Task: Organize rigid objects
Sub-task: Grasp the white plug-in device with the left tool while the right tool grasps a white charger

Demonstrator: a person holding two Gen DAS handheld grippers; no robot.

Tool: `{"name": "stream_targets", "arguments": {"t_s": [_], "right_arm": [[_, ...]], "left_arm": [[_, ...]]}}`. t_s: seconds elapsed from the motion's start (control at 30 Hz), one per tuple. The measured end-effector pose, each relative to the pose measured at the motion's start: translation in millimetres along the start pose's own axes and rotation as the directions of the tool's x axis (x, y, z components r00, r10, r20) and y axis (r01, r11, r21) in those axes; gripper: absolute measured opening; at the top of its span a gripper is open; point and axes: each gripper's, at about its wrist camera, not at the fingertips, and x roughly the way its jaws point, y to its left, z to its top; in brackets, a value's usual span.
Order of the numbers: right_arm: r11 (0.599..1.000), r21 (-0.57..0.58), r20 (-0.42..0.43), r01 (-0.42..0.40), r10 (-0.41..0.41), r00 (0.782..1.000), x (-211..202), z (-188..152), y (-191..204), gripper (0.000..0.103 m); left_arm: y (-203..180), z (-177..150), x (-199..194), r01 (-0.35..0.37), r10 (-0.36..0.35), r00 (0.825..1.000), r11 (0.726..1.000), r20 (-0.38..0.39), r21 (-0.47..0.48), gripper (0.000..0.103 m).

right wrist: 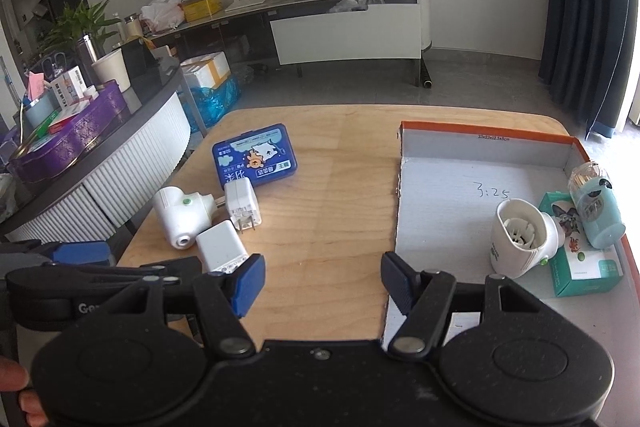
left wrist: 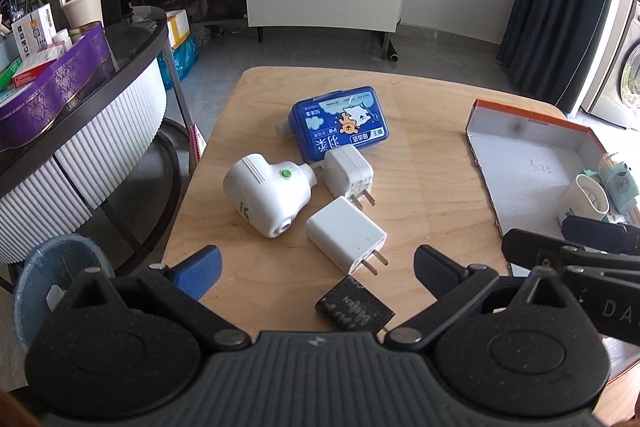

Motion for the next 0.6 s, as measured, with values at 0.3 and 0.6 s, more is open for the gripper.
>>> {"name": "stream_targets", "arguments": {"t_s": [0.3, 0.6], "right_arm": [[0.999, -0.011, -0.014, -0.033, 0.033, 0.999, 12, 0, 15, 0.078], [0.998, -0.023, -0.015, -0.051, 0.051, 0.999, 19, -1, 22, 0.078]], "left_arm": [[18, -3, 5, 0.008, -0.008, 1.000, 1.000, -0.002, -0.019, 0.103], [39, 4, 24, -0.007, 0.006, 1.000, 1.000, -0.007, -0.013, 0.103]]}}
